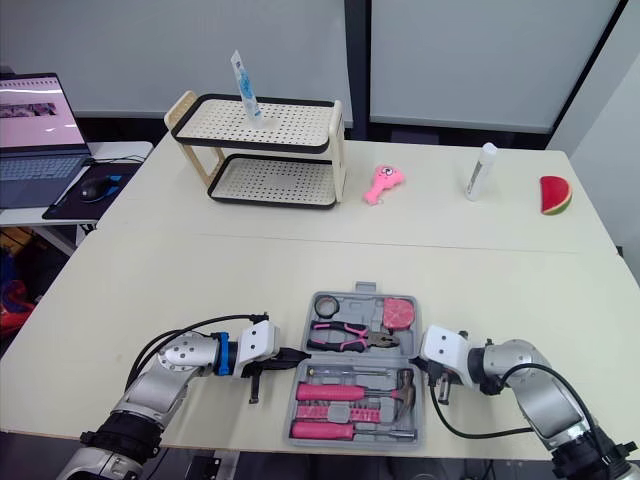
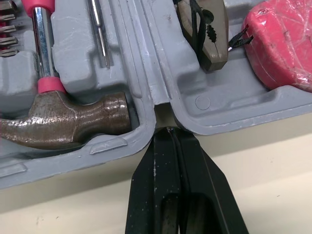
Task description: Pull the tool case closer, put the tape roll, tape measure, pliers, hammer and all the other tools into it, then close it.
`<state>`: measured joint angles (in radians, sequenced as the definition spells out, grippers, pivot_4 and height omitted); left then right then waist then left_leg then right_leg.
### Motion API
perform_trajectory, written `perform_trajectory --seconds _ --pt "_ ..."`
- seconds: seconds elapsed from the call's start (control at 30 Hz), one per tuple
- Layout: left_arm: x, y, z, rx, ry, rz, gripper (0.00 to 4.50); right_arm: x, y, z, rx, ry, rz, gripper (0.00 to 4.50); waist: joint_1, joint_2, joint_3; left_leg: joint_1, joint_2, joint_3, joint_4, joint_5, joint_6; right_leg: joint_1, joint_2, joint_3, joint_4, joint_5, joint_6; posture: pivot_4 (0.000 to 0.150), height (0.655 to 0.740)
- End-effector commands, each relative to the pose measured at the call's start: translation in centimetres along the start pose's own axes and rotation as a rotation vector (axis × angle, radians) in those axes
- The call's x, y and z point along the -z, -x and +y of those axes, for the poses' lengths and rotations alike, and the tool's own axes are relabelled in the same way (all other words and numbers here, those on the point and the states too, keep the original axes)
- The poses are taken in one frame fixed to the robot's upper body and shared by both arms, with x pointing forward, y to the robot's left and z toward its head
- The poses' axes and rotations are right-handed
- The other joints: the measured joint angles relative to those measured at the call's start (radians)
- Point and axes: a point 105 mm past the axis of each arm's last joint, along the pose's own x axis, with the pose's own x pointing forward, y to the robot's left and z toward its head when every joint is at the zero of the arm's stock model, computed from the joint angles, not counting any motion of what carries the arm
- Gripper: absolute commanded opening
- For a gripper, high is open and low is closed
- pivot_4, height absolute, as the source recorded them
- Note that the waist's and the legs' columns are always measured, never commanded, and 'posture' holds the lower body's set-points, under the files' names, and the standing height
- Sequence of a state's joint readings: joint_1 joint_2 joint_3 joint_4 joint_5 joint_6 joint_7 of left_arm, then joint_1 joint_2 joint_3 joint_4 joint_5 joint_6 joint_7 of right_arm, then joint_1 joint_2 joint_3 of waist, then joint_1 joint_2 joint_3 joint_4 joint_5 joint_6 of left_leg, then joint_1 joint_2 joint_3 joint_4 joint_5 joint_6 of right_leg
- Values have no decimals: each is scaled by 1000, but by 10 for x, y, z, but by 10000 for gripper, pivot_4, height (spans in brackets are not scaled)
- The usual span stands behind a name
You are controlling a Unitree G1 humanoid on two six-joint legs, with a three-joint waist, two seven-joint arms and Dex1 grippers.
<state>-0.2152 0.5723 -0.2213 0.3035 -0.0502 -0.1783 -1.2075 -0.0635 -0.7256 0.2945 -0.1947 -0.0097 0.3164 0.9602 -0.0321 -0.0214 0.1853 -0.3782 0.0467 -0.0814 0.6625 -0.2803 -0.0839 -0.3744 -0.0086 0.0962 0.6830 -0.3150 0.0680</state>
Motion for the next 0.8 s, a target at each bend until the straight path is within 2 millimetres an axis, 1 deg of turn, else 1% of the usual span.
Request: perform_trajectory --seconds 0.03,0.43,0.8 --pt "-7 -9 -9 48 -24 -26 203 -14 -5 13 -64 26 -51 0 0 0 0 0 0 0 0 0 0 0 0 0 0 0 0 1500 7350" --pt "-5 -7 -13 60 -16 -18 203 -13 -6 13 -66 23 -48 0 0 0 0 0 0 0 0 0 0 0 0 0 0 0 0 1500 7350" --pt "-2 -5 -13 49 -10 -4 203 -13 -7 14 -71 20 -50 0 0 0 0 1 0 0 0 0 0 0 0 0 0 0 0 1500 7350"
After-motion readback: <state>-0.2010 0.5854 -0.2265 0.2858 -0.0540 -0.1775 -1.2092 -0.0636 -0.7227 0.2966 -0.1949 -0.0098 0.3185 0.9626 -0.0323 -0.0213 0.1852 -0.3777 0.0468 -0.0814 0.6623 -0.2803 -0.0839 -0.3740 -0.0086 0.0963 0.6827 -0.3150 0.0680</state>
